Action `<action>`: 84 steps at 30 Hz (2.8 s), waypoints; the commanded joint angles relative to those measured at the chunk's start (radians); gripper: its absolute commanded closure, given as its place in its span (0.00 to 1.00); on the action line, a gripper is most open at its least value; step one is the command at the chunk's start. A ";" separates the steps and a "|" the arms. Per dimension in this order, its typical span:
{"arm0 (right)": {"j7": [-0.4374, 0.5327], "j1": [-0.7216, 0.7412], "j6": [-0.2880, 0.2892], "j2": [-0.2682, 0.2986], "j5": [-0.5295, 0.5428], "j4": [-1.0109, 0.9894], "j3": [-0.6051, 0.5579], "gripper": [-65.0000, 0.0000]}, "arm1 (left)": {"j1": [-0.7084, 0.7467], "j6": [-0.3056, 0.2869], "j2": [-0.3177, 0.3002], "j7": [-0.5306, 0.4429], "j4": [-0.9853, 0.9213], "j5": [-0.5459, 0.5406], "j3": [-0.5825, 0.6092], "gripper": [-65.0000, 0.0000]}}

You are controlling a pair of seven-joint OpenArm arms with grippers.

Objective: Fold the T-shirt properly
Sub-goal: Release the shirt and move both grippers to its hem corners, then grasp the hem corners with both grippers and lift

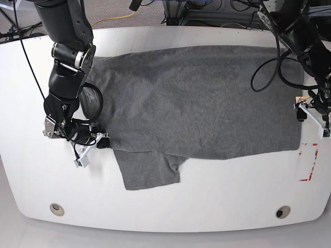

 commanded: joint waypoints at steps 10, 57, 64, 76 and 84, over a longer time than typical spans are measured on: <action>0.020 0.035 0.009 0.012 0.016 0.016 0.001 1.00 | -0.202 0.005 -0.109 -0.210 -0.504 -0.014 -0.004 0.20; -0.103 0.060 0.009 0.027 0.017 0.314 0.001 1.00 | -0.122 0.002 -0.022 -0.121 -0.140 -0.014 0.143 1.00; -0.141 0.166 0.009 0.056 0.017 0.318 -0.026 1.00 | -0.116 0.002 -0.020 -0.041 0.090 -0.016 0.197 1.00; -0.163 0.437 0.009 0.141 0.023 0.318 -0.210 1.00 | -0.327 0.005 -0.022 0.155 0.368 -0.016 0.200 1.00; -0.253 0.665 0.009 0.157 0.020 0.320 -0.247 1.00 | -0.567 0.005 -0.048 0.261 0.414 -0.010 0.203 1.00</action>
